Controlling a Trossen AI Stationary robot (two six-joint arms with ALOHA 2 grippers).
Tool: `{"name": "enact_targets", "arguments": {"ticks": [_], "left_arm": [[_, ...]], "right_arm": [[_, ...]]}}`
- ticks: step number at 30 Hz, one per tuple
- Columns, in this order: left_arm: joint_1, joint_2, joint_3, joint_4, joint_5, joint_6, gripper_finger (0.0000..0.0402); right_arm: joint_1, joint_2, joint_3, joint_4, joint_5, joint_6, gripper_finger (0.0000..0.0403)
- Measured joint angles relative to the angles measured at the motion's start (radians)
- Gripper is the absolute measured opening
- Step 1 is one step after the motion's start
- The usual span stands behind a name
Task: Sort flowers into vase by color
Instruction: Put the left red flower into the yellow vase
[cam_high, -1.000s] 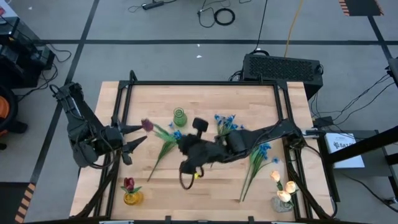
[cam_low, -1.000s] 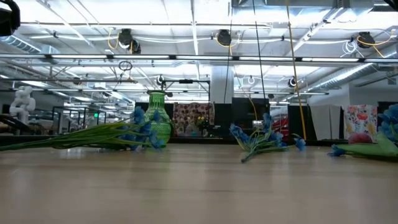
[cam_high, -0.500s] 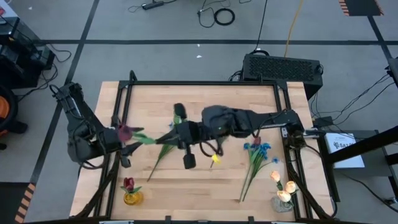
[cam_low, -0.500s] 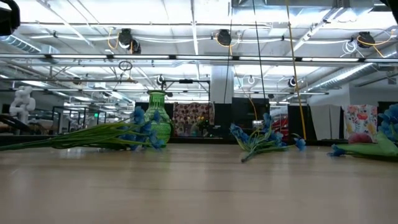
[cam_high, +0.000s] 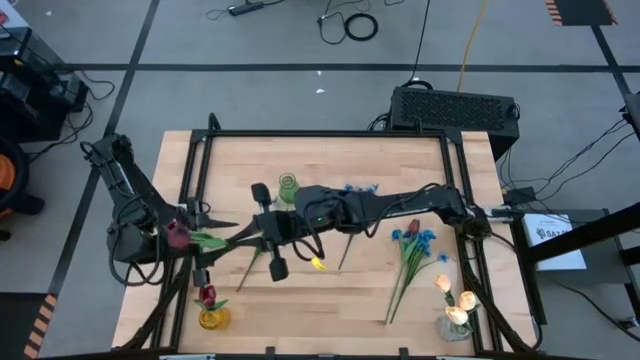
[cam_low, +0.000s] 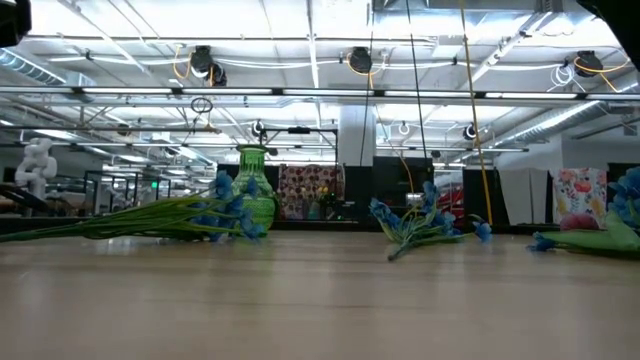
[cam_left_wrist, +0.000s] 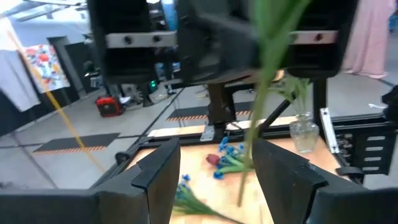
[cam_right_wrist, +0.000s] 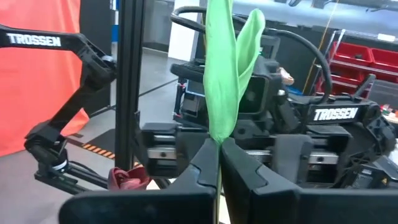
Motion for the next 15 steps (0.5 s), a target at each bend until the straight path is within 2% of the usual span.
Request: {"name": "enact_targets", "arguments": {"ticks": [5, 11, 15], "left_arm": [[0.003, 0.013, 0.000, 0.073, 0.088, 0.028, 0.0205], [0.045, 0.025, 0.000, 0.092, 0.091, 0.028, 0.0205], [0.080, 0.045, 0.000, 0.140, 0.114, 0.058, 0.0205]], "right_arm": [[-0.001, 0.000, 0.000, 0.004, 0.013, -0.010, 0.0001], [-0.003, 0.000, 0.000, 0.004, 0.017, -0.023, 0.0001], [-0.003, 0.000, 0.000, 0.001, 0.060, -0.037, 0.0001]]}}
